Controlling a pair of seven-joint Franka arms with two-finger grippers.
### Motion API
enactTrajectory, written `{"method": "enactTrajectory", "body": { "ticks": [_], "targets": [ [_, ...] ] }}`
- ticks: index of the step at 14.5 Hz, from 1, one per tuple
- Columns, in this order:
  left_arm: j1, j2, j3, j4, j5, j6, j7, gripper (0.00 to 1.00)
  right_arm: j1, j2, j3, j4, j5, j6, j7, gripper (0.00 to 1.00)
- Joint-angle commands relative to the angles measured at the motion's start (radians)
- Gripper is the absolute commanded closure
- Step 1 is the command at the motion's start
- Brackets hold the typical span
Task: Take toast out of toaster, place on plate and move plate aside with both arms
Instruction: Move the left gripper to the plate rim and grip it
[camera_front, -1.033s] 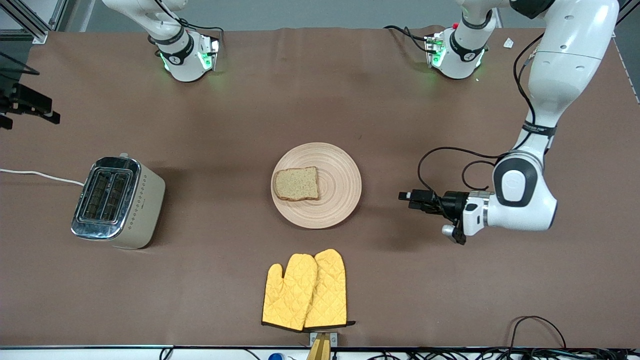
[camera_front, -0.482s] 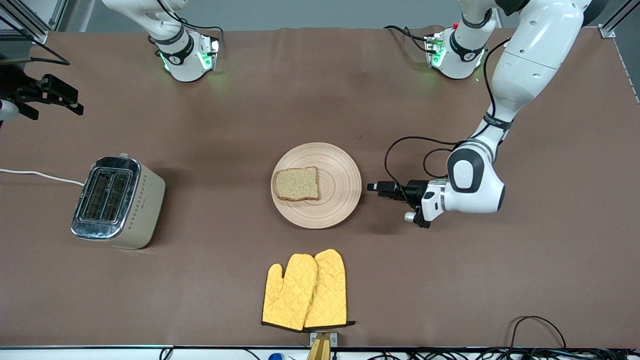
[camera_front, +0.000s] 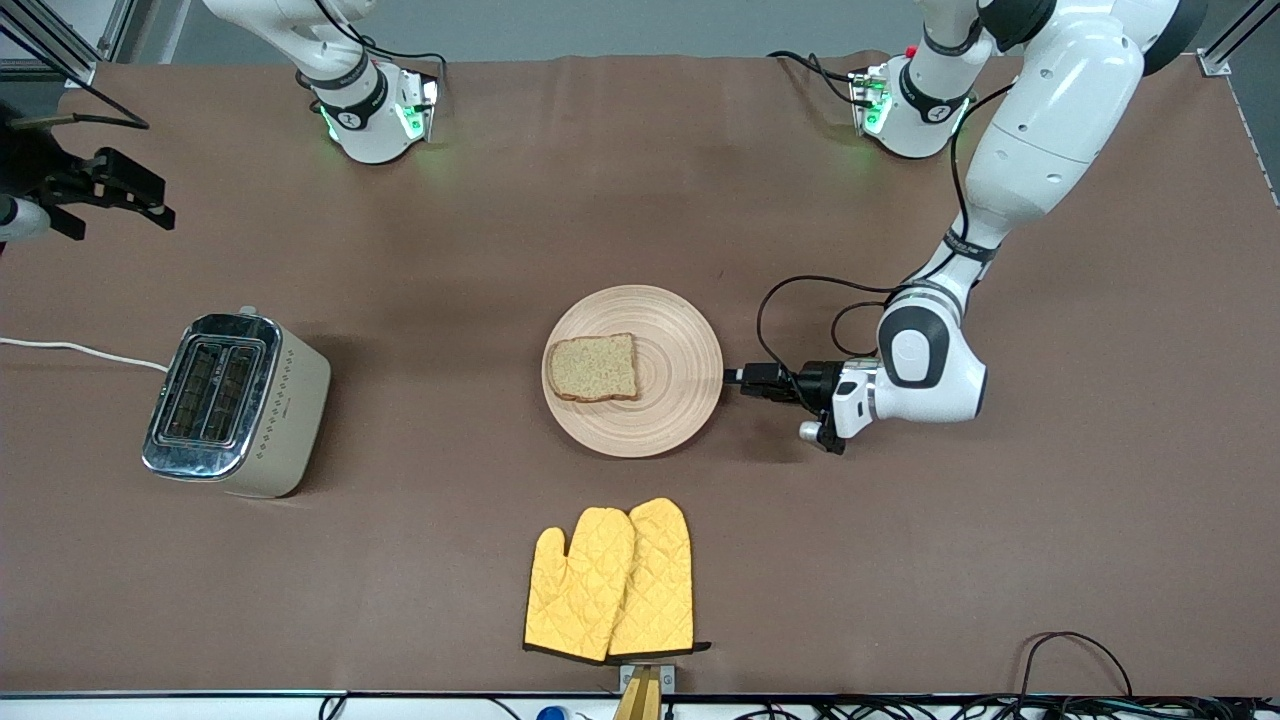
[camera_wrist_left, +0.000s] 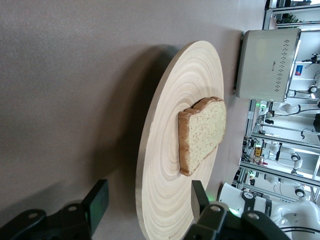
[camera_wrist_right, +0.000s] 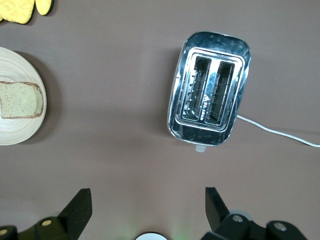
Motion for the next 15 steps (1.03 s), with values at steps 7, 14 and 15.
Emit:
{"method": "enactTrajectory", "body": {
  "ticks": [7, 14, 15],
  "targets": [
    [-0.029, 0.009, -0.003, -0.008, -0.068, 0.049, 0.101, 0.4, 0.032, -0.023, 0.003, -0.011, -0.021, 0.008, 0.035, 0.0],
    [-0.037, 0.042, -0.003, 0.001, -0.074, 0.051, 0.138, 0.48, 0.027, -0.02, 0.001, 0.018, -0.021, 0.0, 0.025, 0.0],
    [-0.038, 0.044, -0.003, 0.001, -0.077, 0.052, 0.138, 0.51, 0.027, -0.018, 0.0, 0.021, -0.02, -0.008, 0.025, 0.0]
  ]
}}
